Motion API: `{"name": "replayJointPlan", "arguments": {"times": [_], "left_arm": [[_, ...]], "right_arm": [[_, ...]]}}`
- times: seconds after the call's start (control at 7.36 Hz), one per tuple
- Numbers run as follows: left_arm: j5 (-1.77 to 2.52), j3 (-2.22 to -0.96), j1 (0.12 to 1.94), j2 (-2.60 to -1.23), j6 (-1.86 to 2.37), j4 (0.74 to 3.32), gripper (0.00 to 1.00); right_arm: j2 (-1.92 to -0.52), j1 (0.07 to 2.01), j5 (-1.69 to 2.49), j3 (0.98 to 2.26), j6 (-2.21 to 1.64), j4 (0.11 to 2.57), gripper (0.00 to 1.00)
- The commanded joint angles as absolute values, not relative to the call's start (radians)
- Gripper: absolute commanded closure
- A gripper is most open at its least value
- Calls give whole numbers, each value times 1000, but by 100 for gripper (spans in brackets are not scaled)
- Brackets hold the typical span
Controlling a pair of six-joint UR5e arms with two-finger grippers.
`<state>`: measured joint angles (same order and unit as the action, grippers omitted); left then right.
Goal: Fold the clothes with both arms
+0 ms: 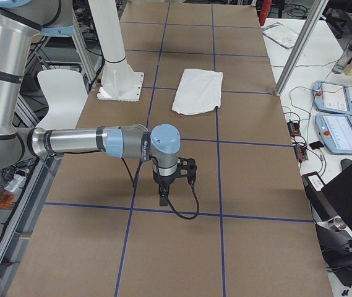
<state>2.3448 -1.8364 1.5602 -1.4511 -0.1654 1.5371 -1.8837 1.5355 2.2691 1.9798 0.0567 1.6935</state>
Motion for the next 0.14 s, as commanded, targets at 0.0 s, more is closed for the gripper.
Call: {"name": "replayJointPlan", "arguments": {"times": [0.0], "left_arm": [[2342, -1829, 1560, -1451, -164, 1535, 0]], "right_arm": [[-1884, 1536, 2270, 1980, 57, 1694, 0]]}}
